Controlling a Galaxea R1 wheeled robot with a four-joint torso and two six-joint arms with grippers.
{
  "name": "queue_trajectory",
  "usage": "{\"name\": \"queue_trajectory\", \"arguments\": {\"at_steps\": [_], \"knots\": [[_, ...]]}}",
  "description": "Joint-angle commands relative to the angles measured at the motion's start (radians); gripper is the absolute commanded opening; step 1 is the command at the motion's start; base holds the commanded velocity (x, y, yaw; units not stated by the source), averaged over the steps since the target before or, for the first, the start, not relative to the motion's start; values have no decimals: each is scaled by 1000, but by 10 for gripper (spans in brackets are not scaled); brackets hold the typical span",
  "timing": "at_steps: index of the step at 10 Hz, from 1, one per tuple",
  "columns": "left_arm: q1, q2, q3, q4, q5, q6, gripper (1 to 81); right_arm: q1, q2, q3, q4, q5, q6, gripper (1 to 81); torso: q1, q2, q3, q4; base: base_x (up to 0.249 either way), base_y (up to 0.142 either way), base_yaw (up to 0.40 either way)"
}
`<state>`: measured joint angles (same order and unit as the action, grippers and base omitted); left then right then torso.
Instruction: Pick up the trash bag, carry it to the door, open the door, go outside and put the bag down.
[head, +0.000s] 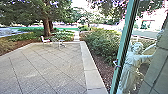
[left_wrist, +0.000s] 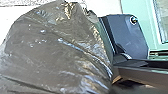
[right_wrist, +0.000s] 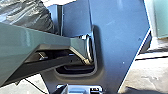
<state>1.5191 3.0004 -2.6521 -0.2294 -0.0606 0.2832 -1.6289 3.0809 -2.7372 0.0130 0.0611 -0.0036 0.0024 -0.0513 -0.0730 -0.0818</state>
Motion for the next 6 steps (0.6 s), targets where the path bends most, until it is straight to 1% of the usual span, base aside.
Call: {"name": "queue_trajectory", "arguments": {"at_steps": [1, 6], "knots": [[-44, -1, 4, -2, 55, -1, 10, 34, 8, 4, -10, -55, -4, 811, 0, 0, 0, 0, 117, 0, 0], [-44, -1, 4, -2, 55, -1, 10, 31, 8, 4, -10, -55, -4, 811, 0, 0, 0, 0, 117, 0, 0]]}}
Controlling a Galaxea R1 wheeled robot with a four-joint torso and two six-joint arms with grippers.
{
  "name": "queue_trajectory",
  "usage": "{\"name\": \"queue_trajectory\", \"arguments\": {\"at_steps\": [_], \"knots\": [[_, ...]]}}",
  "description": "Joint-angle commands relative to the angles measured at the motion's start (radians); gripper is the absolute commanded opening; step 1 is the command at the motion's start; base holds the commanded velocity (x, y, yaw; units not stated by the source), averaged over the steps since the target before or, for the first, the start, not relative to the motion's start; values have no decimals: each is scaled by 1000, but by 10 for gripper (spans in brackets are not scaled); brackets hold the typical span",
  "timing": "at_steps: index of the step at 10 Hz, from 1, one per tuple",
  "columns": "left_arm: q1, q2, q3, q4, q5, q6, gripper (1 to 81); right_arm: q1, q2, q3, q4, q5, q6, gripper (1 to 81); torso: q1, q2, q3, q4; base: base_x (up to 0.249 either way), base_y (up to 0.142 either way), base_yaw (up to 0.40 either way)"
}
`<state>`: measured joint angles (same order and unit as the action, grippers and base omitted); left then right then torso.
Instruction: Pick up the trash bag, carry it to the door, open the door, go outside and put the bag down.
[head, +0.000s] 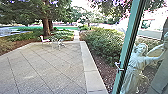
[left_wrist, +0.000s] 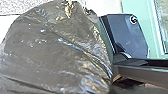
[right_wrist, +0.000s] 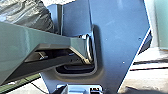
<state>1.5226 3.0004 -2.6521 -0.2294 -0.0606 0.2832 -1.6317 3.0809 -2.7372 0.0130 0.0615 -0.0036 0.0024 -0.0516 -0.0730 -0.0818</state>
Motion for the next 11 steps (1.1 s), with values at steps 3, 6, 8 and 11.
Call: {"name": "queue_trajectory", "arguments": {"at_steps": [3, 6, 8, 11], "knots": [[-46, -1, 4, -2, 56, -1, 10, 34, 8, 4, -10, -55, -4, 811, 0, 1, 0, 0, 117, 0, 0], [-46, -1, 3, -2, 56, -1, 10, 34, 8, 7, -10, -55, -4, 811, 1, 1, 0, 0, 117, 0, 0], [-46, -1, 4, -2, 55, -1, 10, 34, 8, 5, -10, -55, -4, 811, 1, 1, 0, 0, 117, 30, 0], [-46, -1, 3, -2, 55, -1, 10, 34, 8, 5, -10, -55, -4, 811, 1, 2, -1, 0, 116, 76, 0]]}}
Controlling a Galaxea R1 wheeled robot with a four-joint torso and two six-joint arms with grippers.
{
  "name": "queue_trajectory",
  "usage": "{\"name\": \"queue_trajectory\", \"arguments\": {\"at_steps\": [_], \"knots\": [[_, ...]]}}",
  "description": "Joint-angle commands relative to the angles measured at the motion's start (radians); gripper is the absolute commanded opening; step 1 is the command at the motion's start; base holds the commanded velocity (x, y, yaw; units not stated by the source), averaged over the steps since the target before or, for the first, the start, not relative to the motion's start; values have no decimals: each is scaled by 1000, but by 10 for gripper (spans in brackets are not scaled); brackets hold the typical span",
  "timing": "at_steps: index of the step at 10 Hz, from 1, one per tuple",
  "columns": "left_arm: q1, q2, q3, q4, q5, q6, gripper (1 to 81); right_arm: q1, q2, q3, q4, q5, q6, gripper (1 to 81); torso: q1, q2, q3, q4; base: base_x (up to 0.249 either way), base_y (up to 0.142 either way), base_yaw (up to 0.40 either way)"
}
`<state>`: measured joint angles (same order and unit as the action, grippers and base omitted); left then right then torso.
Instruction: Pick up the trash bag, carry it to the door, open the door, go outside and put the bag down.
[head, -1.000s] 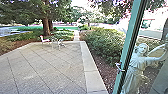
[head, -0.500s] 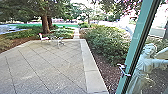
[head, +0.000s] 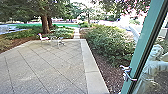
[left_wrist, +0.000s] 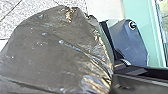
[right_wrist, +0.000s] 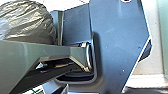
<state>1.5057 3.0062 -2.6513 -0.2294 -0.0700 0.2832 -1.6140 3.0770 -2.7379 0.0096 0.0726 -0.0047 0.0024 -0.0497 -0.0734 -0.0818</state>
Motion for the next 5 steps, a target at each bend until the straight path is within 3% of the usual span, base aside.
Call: {"name": "queue_trajectory", "arguments": {"at_steps": [1, 5], "knots": [[-29, -7, 4, -2, 64, -1, 10, 16, 11, 6, -7, -66, -3, 811, 0, 0, 0, 0, 116, 78, 0], [-29, -7, 2, -2, 64, -1, 10, 19, 11, 6, -8, -66, -3, 811, 0, 0, 0, 0, 117, 78, 0]]}}
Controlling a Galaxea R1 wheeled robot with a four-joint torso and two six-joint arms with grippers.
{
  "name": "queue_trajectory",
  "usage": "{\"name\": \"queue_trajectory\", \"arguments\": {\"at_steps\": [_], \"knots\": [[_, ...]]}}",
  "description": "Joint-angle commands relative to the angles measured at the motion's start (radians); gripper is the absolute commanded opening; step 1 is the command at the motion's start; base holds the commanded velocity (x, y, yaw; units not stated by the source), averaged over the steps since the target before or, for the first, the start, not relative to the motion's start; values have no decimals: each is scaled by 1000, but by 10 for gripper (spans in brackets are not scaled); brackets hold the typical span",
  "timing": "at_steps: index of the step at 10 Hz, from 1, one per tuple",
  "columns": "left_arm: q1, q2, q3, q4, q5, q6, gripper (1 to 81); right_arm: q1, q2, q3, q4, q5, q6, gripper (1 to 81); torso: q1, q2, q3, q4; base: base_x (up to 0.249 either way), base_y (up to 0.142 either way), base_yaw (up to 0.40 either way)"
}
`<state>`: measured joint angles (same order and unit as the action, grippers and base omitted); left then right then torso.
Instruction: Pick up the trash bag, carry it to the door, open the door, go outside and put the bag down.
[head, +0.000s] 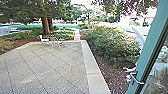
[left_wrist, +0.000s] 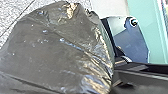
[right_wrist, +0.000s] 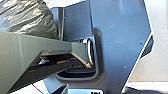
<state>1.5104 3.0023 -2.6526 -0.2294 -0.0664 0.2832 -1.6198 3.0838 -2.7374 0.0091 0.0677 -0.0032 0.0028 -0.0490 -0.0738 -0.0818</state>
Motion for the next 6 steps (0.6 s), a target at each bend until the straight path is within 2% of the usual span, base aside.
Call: {"name": "queue_trajectory", "arguments": {"at_steps": [1, 6], "knots": [[-32, -3, 3, -2, 60, -1, 10, 25, 5, 6, -6, -63, -4, 811, 0, 0, 0, 0, 116, 64, 0], [-34, -5, 3, -2, 62, -1, 10, 31, 0, 4, -5, -63, -3, 811, -3, -2, 1, 0, 92, 0, 0]]}}
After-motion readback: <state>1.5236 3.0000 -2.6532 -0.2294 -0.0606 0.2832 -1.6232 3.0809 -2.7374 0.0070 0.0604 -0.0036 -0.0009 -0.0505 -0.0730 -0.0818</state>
